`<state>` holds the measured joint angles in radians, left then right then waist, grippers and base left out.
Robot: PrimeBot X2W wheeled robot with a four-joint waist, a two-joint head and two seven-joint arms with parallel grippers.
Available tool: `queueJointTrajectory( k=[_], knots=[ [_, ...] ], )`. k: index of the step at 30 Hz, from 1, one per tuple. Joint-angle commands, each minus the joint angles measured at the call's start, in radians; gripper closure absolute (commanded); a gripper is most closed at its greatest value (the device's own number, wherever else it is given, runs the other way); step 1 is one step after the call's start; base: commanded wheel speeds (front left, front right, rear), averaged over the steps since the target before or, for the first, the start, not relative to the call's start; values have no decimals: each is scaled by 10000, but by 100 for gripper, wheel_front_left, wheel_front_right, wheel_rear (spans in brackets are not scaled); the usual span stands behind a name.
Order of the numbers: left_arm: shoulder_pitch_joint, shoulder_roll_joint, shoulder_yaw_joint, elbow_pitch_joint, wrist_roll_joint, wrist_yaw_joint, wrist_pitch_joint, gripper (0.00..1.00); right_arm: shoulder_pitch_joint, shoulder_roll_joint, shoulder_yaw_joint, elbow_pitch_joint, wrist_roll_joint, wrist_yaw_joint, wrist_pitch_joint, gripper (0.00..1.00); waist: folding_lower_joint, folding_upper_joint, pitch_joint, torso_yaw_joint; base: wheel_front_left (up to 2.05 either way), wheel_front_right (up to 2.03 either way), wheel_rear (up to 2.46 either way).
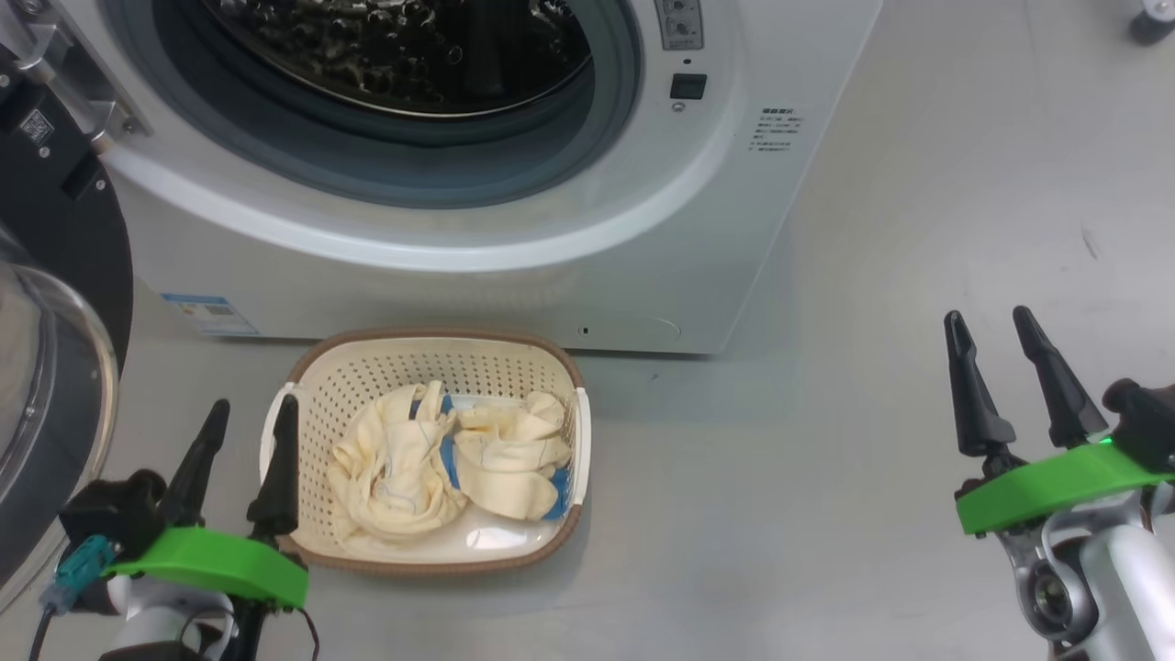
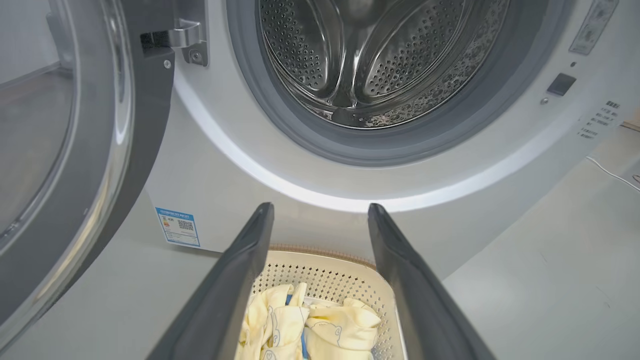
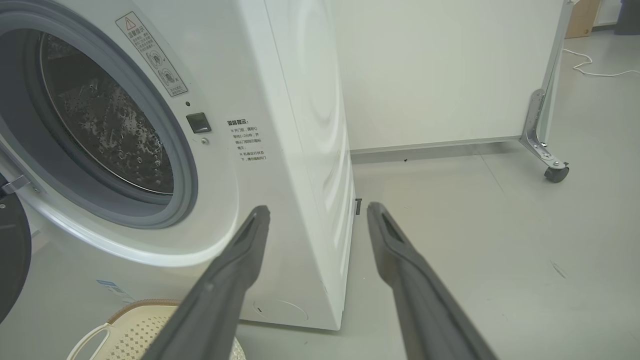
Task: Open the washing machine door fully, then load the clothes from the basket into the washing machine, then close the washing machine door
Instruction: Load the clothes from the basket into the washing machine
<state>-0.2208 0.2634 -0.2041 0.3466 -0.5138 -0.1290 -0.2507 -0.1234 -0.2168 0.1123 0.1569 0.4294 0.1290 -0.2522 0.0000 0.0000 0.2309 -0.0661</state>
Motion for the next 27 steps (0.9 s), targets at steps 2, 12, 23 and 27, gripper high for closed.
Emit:
queueJointTrajectory(
  k=[2, 12, 23, 27],
  knots=[
    [-477, 203, 265, 20, -25, -17, -111, 0, -479, -61, 136, -406, -115, 17, -95, 0, 0, 0, 288, -13, 0, 0, 0],
    [-1268, 167, -319, 1435, -317, -17, -111, 0, -1039, 234, 23, -653, -319, 17, -95, 0, 0, 0, 1368, -64, 0, 0, 0],
    [-2277, 293, -1379, 3049, -987, -17, -111, 0, -1558, 408, 49, -860, -541, 17, -95, 0, 0, 0, 2418, -111, 0, 0, 0],
    [-2635, 319, -1752, 3418, -1234, -17, -111, 0, -1724, 446, 57, -929, -588, 17, -95, 0, 0, 0, 2761, -131, 0, 0, 0]
  ],
)
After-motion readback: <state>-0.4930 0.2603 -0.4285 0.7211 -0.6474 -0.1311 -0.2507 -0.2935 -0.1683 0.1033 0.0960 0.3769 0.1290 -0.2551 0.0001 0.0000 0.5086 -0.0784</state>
